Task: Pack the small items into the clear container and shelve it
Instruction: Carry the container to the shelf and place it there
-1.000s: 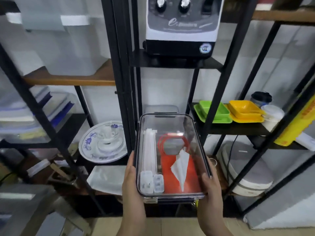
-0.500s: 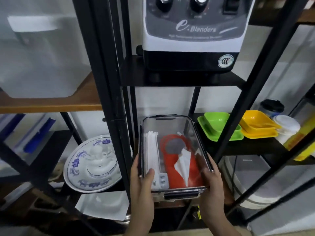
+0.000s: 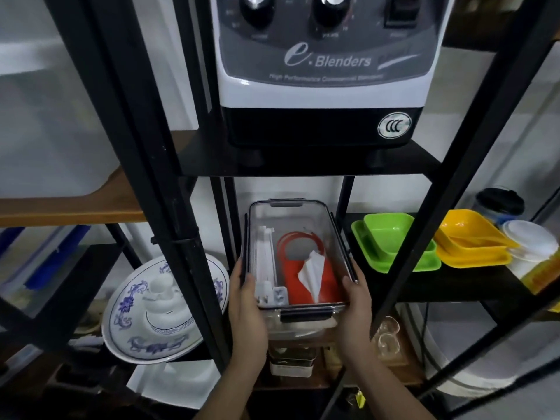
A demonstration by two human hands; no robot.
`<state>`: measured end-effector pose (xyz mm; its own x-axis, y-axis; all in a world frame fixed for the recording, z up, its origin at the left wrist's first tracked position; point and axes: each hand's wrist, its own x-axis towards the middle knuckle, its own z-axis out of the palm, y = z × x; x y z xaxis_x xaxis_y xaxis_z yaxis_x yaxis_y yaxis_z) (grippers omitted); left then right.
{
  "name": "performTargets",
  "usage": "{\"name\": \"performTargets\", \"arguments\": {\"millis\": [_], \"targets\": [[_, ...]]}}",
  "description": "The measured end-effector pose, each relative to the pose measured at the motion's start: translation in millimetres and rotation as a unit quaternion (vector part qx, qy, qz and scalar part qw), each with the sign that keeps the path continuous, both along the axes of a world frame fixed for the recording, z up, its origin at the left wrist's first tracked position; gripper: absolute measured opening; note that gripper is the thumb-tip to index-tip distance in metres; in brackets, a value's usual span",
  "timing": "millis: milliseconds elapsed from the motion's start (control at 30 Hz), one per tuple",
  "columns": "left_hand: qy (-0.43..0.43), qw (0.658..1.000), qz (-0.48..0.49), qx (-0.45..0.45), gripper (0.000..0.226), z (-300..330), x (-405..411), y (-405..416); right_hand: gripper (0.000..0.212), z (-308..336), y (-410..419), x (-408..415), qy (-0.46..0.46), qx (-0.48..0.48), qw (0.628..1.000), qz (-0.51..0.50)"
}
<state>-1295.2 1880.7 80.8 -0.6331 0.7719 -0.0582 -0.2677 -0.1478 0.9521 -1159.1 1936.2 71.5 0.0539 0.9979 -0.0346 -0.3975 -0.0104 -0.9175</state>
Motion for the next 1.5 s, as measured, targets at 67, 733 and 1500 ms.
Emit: {"name": "performTargets", "arguments": {"millis": [67,733,1500], "targets": [[-0.001,1.000,-0.006,-0.003,0.058,-3,-4,11,0.049,1,12,-3,0.003,-0.011,1.000,0.001],[-0.026,0.998,-0.018,-0.061,0.059,-44,-32,61,0.066,-13,54,-21,-0.072,-0.094,0.992,0.041],[0.139,0.977,0.073,-0.141,0.067,-23,-28,49,0.040,4,46,-6,-0.203,-0.021,0.977,0.055]]}}
